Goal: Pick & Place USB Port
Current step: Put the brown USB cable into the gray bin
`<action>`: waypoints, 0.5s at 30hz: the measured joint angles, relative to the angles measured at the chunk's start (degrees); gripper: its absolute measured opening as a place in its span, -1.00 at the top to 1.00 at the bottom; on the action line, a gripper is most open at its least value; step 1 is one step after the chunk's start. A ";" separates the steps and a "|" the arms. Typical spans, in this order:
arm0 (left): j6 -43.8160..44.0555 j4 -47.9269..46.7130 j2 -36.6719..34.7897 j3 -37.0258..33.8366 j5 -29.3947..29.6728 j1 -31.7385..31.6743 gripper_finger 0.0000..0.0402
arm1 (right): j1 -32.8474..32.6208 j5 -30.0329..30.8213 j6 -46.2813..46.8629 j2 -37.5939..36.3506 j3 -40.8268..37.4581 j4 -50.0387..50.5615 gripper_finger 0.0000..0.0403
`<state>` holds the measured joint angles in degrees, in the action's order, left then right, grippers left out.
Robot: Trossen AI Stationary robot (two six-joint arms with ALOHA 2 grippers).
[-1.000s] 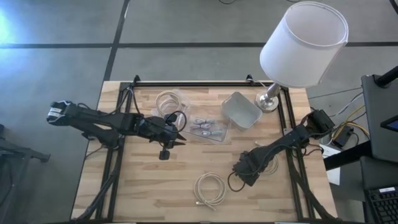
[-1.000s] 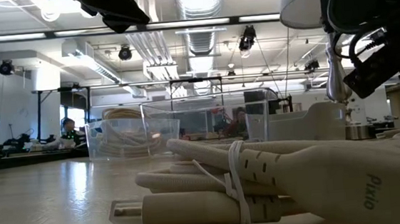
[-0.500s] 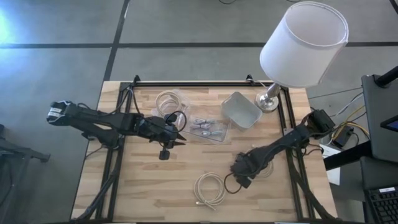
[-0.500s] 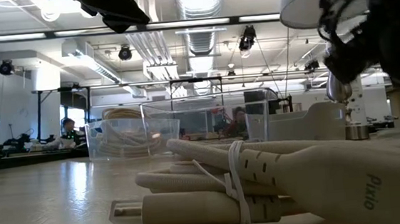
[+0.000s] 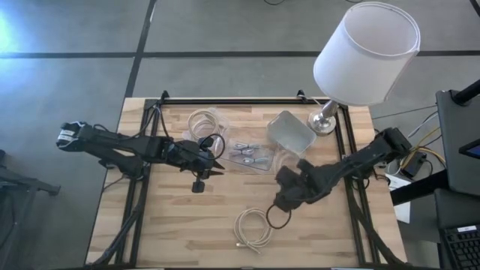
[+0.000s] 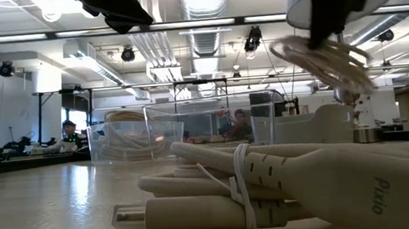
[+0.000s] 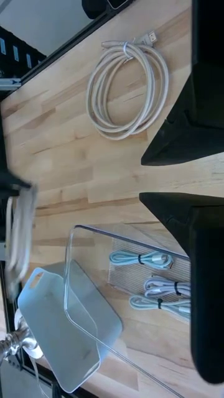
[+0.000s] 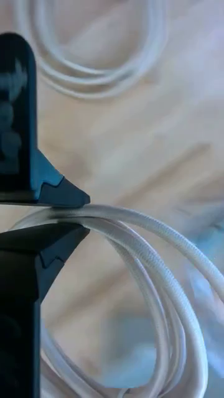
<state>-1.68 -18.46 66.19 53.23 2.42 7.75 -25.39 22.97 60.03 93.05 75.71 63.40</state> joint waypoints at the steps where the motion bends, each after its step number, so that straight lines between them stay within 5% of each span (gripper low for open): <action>1: -0.02 -0.02 0.00 0.00 0.00 0.00 0.60 | 0.44 2.48 -1.75 -0.15 0.97 0.37 0.88; 6: -0.02 0.00 0.00 0.00 0.00 0.00 0.60 | 4.25 12.82 -11.15 -0.95 3.39 0.55 0.88; 15: 0.03 0.00 0.01 0.00 0.00 0.01 0.60 | 18.14 16.13 -14.95 -0.65 1.64 0.96 0.85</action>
<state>-1.65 -18.46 66.20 53.23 2.42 7.76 -7.25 39.10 45.08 92.40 77.35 64.36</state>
